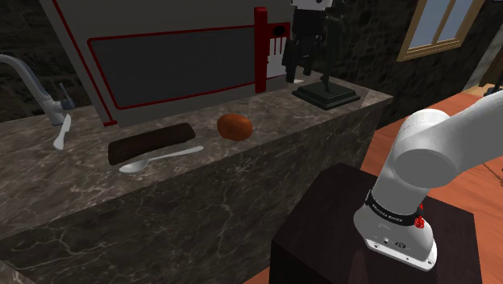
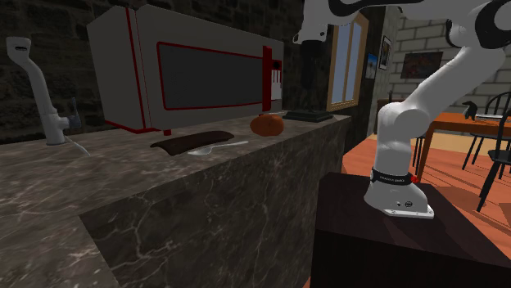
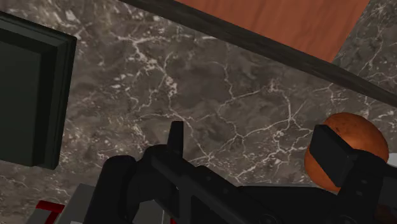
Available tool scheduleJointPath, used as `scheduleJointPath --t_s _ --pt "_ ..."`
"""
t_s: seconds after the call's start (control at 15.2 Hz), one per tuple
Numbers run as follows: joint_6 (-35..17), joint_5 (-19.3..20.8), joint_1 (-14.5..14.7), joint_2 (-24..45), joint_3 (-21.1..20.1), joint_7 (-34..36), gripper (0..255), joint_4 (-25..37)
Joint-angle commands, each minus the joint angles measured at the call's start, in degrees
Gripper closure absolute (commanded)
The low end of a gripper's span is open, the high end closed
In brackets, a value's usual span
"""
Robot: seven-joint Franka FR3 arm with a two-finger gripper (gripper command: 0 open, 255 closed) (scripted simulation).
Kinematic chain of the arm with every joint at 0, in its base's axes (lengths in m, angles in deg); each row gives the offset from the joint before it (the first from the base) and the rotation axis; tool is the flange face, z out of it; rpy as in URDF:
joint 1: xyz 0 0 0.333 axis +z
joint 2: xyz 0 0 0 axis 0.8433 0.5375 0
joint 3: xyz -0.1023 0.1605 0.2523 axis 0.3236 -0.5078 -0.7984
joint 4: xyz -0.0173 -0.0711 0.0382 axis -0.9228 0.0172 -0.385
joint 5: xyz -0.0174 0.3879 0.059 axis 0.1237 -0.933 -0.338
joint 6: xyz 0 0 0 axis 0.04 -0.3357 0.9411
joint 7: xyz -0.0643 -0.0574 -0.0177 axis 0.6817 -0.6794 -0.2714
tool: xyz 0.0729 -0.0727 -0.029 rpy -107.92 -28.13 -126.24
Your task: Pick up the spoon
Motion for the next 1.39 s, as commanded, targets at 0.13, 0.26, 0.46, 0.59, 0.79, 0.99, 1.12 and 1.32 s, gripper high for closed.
scheduleJointPath --t_s 0.13,0.26,0.46,0.59,0.79,0.99,1.12,1.32 --pt "-1.1 0.2 1.3 4.7 -1.2 -1.5 0 2.8" --pt "-2.0 0.6 2.6 9.3 -2.5 -2.8 0 5.8" --pt "-2.9 1.4 4.2 16.0 -4.5 -4.8 0 10.5" --pt "-3.2 2.1 5.3 20.4 -5.9 -5.9 0 13.7" --pt "-3.2 3.5 6.8 26.7 -8.2 -7.5 0 18.8" --pt "-2.9 5.3 8.3 33.0 -10.5 -8.8 0 24.1" --pt "-2.4 6.7 9.4 37.1 -12.0 -9.6 0 27.7" --pt "-1.3 9.1 11.2 43.3 -14.3 -10.7 0 33.3"
